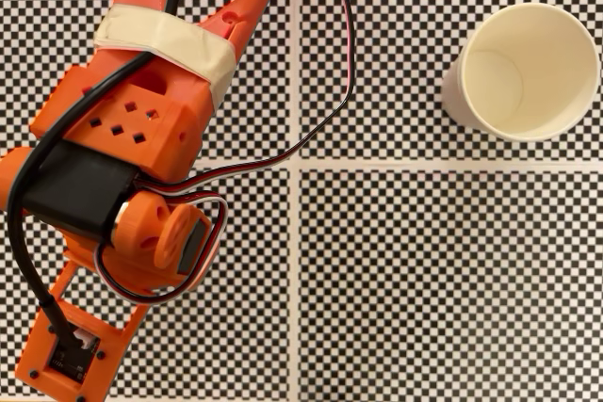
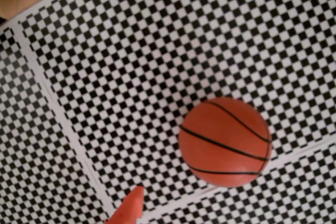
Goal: Grasp basketball and place into cup.
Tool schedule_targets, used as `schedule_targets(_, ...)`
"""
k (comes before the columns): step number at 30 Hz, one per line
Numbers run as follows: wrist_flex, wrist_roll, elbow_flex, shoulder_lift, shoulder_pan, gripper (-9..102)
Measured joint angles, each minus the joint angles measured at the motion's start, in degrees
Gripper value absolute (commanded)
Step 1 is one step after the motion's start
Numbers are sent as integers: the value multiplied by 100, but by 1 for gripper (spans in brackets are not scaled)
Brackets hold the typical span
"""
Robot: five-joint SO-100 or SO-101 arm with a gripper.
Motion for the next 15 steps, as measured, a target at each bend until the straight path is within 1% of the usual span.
schedule_targets(7, 0, -18, 0, -44, 53, 57)
schedule_targets(15, 0, -132, -255, -387, 97, 59)
